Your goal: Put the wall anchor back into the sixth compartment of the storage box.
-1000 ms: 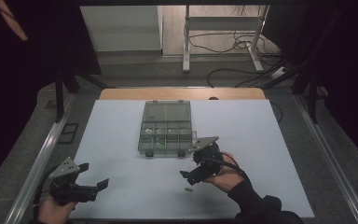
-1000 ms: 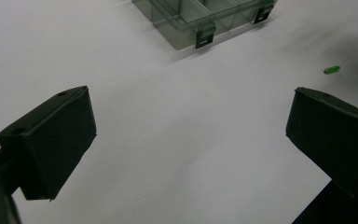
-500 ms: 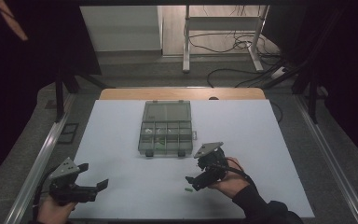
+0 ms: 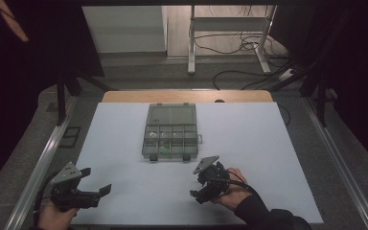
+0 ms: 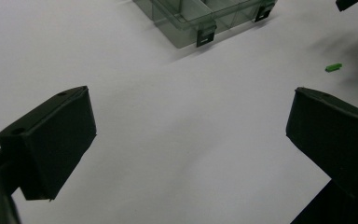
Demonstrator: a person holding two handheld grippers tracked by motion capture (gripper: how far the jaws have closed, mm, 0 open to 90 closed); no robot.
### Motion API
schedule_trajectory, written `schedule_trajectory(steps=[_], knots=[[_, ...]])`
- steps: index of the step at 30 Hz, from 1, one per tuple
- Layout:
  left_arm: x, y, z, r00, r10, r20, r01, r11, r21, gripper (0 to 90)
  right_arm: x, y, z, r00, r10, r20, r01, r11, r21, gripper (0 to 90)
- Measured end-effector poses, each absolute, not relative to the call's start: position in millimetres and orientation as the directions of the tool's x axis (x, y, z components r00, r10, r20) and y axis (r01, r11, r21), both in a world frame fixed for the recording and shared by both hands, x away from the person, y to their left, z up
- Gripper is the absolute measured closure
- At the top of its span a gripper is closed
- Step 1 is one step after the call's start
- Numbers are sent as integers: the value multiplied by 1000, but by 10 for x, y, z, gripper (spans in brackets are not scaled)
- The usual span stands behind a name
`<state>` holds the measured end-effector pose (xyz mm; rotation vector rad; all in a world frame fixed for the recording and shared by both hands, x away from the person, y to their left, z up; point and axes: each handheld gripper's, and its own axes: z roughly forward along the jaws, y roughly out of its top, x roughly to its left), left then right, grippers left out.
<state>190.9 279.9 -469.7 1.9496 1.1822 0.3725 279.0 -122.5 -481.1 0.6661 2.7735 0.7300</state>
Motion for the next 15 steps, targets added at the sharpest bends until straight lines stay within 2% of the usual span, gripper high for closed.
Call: schedule_trajectory(steps=[6, 8, 10, 12, 13, 14, 15], knots=[[1910, 2795, -4697, 519, 842, -148, 604, -238, 761, 21, 2800, -1188, -4878, -887, 459, -53, 379, 789, 483, 270], [1910, 2796, -4698, 518, 842, -149, 605, -238, 760, 21, 2823, -1158, -4918, -895, 445, -30, 382, 799, 465, 351], [1910, 2796, -4698, 518, 842, -150, 605, -237, 760, 21, 2831, -1148, -4929, -900, 436, -15, 382, 804, 455, 377], [1910, 2796, -4699, 518, 842, -150, 605, -237, 760, 21, 2831, -1123, -4959, -914, 405, 1, 366, 825, 431, 475], [1910, 2796, -4699, 518, 842, -150, 605, -237, 760, 21, 2831, -1123, -4959, -914, 405, 1, 366, 825, 431, 475], [1910, 2796, -4698, 518, 842, -149, 606, -238, 759, 21, 2820, -1105, -4976, -922, 386, 3, 353, 839, 414, 540], [1910, 2796, -4698, 518, 842, -149, 606, -238, 759, 21, 2820, -1105, -4976, -922, 386, 3, 353, 839, 414, 540]])
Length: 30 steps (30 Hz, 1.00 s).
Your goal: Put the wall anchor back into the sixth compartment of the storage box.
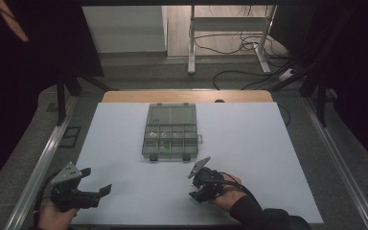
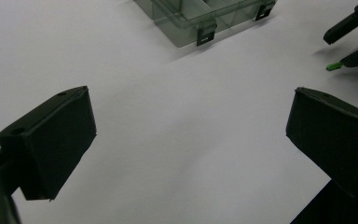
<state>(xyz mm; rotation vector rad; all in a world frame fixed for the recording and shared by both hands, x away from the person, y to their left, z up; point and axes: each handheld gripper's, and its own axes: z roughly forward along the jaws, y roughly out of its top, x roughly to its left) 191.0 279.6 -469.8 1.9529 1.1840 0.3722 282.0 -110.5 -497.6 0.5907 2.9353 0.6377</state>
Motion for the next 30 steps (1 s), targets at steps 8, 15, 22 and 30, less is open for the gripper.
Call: schedule_trajectory(steps=[8, 15, 22, 30], knots=[[1911, 2793, -4698, 518, 843, -147, 606, -240, 759, 21, 2785, -1032, -5036, -948, 319, -13, 292, 883, 369, 758], [1911, 2791, -4698, 518, 843, -145, 606, -242, 758, 21, 2780, -1012, -5025, -955, 297, -14, 274, 895, 352, 824], [1913, 2788, -4697, 519, 842, -145, 606, -243, 758, 21, 2785, -1021, -4947, -951, 309, -7, 280, 874, 396, 828], [1916, 2785, -4698, 519, 842, -145, 606, -244, 757, 21, 2795, -1036, -4844, -950, 313, -13, 275, 852, 445, 830]])
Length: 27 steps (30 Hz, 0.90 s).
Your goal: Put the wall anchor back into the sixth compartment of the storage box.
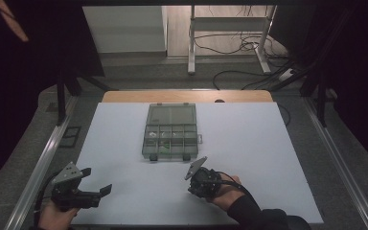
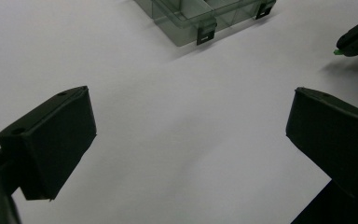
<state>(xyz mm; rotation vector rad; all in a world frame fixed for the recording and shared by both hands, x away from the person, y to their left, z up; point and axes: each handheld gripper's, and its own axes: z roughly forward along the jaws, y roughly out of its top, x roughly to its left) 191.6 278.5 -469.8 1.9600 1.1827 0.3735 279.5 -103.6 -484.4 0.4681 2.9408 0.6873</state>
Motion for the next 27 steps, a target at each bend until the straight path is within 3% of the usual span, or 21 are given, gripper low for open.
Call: schedule_trajectory(steps=[13, 27], knots=[[1919, 2783, -4700, 520, 842, -143, 607, -247, 756, 21, 2901, -1085, -4667, -924, 381, 43, 343, 770, 539, 831], [1937, 2782, -4703, 522, 840, -147, 607, -245, 756, 22, 3308, -906, -4453, -892, 445, 79, 389, 665, 637, 828]])
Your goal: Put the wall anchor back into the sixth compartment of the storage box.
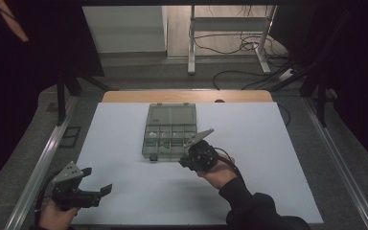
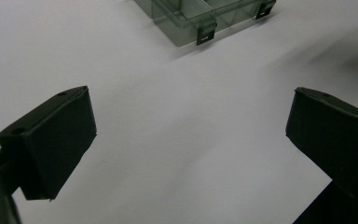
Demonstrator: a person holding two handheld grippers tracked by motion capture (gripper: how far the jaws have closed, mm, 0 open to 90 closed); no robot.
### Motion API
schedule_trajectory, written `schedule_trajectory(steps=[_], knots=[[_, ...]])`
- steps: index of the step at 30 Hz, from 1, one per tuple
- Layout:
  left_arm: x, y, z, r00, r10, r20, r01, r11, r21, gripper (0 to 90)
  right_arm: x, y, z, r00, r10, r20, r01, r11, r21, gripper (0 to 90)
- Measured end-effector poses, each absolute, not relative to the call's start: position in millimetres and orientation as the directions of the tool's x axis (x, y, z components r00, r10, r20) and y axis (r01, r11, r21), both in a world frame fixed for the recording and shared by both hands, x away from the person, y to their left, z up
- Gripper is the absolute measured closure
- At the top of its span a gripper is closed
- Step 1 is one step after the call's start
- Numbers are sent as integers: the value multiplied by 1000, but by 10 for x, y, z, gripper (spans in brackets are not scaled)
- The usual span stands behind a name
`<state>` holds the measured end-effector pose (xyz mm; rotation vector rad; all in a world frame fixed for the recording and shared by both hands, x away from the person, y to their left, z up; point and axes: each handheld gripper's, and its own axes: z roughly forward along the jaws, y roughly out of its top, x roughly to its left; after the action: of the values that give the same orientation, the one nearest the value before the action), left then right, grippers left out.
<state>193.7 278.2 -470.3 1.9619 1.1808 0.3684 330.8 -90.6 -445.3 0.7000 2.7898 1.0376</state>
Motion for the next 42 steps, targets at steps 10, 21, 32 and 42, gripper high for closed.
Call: schedule_trajectory(steps=[10, 21, 32, 42], knots=[[1939, 2787, -4704, 522, 839, -150, 607, -242, 757, 22, 3626, -712, -4451, -868, 485, 106, 423, 611, 669, 825], [1939, 2793, -4705, 524, 838, -152, 606, -241, 758, 22, 3852, -412, -4578, -860, 502, 91, 424, 604, 675, 824], [1933, 2801, -4706, 522, 839, -154, 606, -237, 759, 22, 3862, -363, -4647, -858, 507, 79, 418, 599, 683, 738], [1931, 2793, -4701, 522, 840, -151, 605, -240, 759, 22, 3527, -733, -4444, -871, 488, 59, 377, 586, 718, 503]])
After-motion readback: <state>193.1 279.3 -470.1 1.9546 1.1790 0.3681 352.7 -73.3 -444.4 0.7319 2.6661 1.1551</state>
